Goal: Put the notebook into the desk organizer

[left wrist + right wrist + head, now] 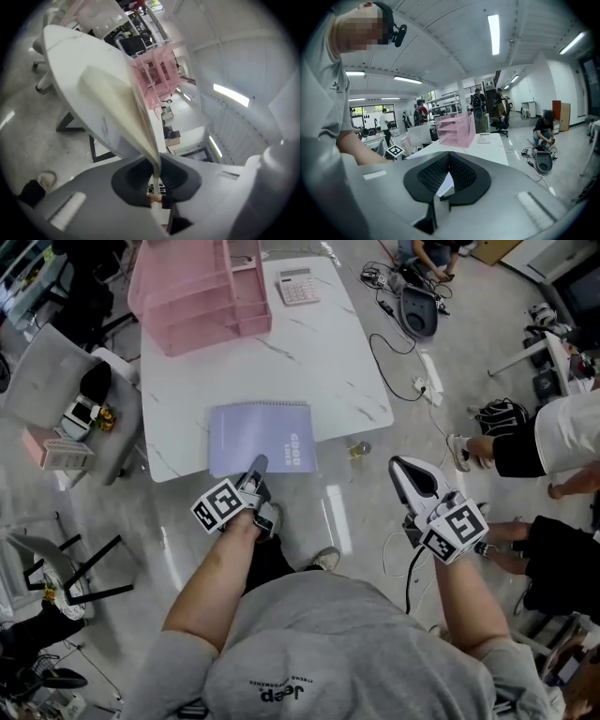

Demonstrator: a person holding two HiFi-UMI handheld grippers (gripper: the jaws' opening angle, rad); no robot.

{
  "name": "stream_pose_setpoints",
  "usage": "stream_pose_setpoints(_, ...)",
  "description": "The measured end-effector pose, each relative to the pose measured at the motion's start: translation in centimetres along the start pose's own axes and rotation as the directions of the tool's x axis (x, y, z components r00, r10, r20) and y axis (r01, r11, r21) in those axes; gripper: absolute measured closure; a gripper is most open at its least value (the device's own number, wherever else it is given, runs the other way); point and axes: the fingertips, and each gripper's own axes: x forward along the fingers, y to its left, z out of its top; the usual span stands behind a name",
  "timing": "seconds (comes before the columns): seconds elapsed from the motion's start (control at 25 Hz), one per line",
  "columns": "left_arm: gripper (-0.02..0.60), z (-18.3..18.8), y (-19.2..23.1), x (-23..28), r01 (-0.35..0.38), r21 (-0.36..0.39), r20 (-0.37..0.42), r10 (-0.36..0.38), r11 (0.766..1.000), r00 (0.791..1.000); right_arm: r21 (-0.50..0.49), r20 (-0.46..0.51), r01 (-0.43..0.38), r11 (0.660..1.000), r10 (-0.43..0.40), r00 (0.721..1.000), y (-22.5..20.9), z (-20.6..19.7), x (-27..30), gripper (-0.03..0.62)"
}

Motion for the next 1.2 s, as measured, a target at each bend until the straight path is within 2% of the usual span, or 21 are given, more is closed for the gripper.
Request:
stream_pose_setpoints(0.16,0.492,2.2,-4.3,-1.8,0.020,0.173,-0.069,-0.008,0.985,0.998,-0.012,0.013,-0.007,1.000,0.007,1.000,0.2,1.2,-1.1,0.592)
stream_pose_setpoints(0.28,0.492,7.3,-8.2,-3.1,0.041,0.302,-0.060,-0.024,0.952,0.998,-0.032,0.072,-0.029,0.999,0.031,0.997,-0.1,3.4,0.2,0.592)
stream_pose_setpoints(0.44,0.492,13.0,-14.4,-5.2,0.068,0.435,-0.078,-0.038,0.898,0.996,-0.066,0.147,-0.075,0.995,0.084,0.986,0.2,7.7,2.1,0.592)
stream_pose_setpoints(0.64,0.492,20.1,-20.7,-7.0,0.063,0.575,-0.127,0.013,0.816,0.992,-0.162,0.204,-0.137,0.977,0.169,0.964,2.0,14.1,5.3,0.592)
stream_pose_setpoints(0.84,0.492,29.8,-25.0,-6.4,0.081,0.689,-0.196,0.078,0.720,0.977,-0.233,0.226,-0.116,0.966,0.170,0.959,2.4,18.5,9.8,0.592)
stream_pose_setpoints(0.92,0.492,34.0,-26.3,-5.4,0.095,0.726,-0.236,0.116,0.681,0.965,-0.230,0.228,-0.107,0.967,0.160,0.960,2.3,19.6,11.9,0.592)
stream_pose_setpoints(1.0,0.492,37.3,-26.9,-4.1,0.119,0.747,-0.290,0.159,0.654,0.944,-0.229,0.232,-0.100,0.968,0.154,0.960,2.0,20.4,14.1,0.592)
stream_pose_setpoints(1.08,0.492,39.6,-26.9,-2.3,0.151,0.751,-0.358,0.203,0.643,0.911,-0.230,0.250,-0.089,0.969,0.148,0.957,1.6,21.6,16.2,0.592)
stream_pose_setpoints(1.2,0.492,42.5,-26.3,0.5,0.187,0.752,-0.448,0.282,0.632,0.848,-0.243,0.281,-0.071,0.968,0.140,0.949,1.3,24.1,19.4,0.592)
